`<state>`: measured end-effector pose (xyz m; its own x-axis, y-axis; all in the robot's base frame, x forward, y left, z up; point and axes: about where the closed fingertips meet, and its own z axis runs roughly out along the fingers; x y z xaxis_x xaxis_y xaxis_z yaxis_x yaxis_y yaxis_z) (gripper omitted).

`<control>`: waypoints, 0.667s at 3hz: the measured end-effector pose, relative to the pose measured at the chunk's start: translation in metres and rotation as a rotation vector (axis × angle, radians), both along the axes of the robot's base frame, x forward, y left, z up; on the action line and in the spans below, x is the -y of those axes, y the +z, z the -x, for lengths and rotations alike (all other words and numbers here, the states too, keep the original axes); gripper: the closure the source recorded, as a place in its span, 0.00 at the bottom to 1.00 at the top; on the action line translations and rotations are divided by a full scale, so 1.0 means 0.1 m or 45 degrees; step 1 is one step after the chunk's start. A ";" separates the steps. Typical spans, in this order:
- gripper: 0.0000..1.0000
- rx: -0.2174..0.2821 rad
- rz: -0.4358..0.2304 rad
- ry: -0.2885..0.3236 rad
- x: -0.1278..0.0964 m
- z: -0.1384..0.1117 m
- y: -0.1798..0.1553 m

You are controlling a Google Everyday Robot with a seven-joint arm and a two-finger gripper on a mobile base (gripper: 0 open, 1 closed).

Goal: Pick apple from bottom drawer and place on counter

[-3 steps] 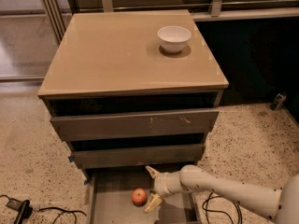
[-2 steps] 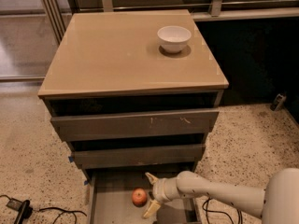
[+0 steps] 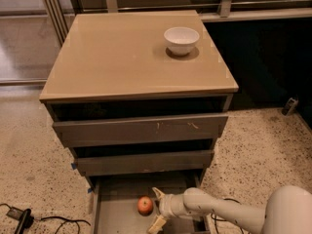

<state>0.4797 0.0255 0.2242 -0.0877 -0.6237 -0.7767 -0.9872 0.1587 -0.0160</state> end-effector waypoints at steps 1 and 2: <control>0.00 -0.026 -0.023 -0.017 -0.08 -0.08 -0.32; 0.00 -0.070 -0.044 -0.030 -0.23 -0.26 -0.73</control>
Offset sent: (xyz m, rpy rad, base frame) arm 0.0374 0.0213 -0.0894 0.0388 0.0681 -0.0403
